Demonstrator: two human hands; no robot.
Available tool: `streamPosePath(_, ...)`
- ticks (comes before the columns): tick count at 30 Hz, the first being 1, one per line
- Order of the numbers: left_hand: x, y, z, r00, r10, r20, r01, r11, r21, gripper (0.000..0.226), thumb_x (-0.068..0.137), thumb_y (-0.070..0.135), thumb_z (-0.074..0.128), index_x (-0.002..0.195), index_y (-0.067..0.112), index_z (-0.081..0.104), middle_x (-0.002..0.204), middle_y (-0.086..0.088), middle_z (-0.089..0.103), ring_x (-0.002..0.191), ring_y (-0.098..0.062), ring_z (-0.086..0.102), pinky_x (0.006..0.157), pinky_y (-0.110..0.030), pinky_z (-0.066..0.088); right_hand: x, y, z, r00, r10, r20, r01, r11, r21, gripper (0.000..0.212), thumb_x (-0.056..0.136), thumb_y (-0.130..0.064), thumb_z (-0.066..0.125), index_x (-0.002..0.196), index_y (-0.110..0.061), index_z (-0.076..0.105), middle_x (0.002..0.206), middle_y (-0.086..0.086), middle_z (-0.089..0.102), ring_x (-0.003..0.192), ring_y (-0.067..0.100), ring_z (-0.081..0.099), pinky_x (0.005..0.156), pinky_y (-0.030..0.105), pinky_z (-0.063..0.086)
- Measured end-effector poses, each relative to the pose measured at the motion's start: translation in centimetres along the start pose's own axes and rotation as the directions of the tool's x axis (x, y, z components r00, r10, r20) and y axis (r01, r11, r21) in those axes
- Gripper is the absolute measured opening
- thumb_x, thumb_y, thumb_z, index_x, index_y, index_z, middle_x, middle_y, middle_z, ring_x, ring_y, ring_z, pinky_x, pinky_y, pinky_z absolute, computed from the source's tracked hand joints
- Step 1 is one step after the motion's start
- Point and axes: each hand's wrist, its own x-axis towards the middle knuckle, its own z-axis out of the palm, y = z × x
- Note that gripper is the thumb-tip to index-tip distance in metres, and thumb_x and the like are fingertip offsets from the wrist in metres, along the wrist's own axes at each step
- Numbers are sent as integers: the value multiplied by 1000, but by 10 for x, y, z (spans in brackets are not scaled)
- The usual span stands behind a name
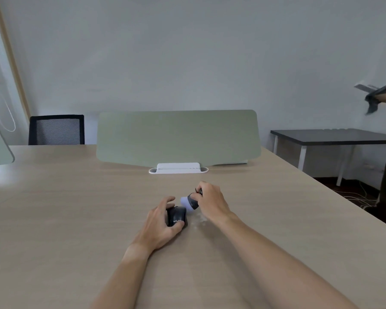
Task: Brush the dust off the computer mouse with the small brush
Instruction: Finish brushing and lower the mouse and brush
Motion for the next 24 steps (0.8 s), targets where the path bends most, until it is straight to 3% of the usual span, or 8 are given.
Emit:
streamPosePath(4, 1, 0, 0, 1000, 20, 7, -20, 999, 39, 53, 68, 50, 64, 115, 29, 56, 110, 17, 64, 105, -5, 59, 88, -23, 45, -9, 7, -12, 995, -76, -59, 78, 996, 31, 23, 80, -9, 56, 67, -9, 37, 63, -1, 37, 65, 20, 28, 55, 33, 25)
streamPosePath(7, 2, 1, 0, 998, 51, -38, -47, 993, 106, 44, 68, 55, 61, 106, 33, 60, 102, 19, 65, 98, -5, 59, 86, -28, 48, -16, 20, -20, 988, -95, -124, 89, 994, -57, 13, 79, -3, 47, 68, -2, 41, 64, 5, 41, 64, 22, 32, 56, 34, 27)
streamPosePath(13, -1, 3, -2, 998, 43, -41, -36, 988, 153, 42, 70, 58, 61, 108, 39, 57, 96, 25, 57, 96, -5, 56, 81, -26, 43, -32, 40, -28, 995, -70, -72, 47, 959, -278, 15, 79, 3, 35, 73, -5, 47, 81, 14, 54, 77, 36, 51, 60, 36, 33)
streamPosePath(18, -3, 6, -4, 1000, 15, 13, -16, 990, 141, 54, 71, 59, 59, 120, 39, 52, 113, 21, 63, 104, -7, 59, 88, -28, 45, -56, 36, -26, 986, -164, -37, 134, 901, -413, 12, 81, 0, 48, 81, -12, 49, 86, 16, 59, 84, 37, 56, 64, 39, 43)
streamPosePath(20, -4, 6, -4, 999, 18, 30, -23, 988, 155, 52, 71, 61, 56, 117, 39, 51, 110, 21, 64, 103, -8, 60, 86, -29, 46, -64, 32, -23, 986, -167, -5, 146, 877, -457, 16, 80, -1, 50, 87, -14, 55, 82, 10, 58, 83, 36, 56, 66, 38, 41)
streamPosePath(24, -4, 8, -4, 999, 40, 29, -44, 984, 172, 47, 73, 62, 53, 115, 42, 51, 104, 24, 65, 98, -7, 60, 78, -24, 42, -71, 29, -19, 986, -166, 28, 157, 851, -500, 29, 69, 3, 46, 91, -15, 45, 72, 6, 47, 74, 36, 45, 63, 36, 33)
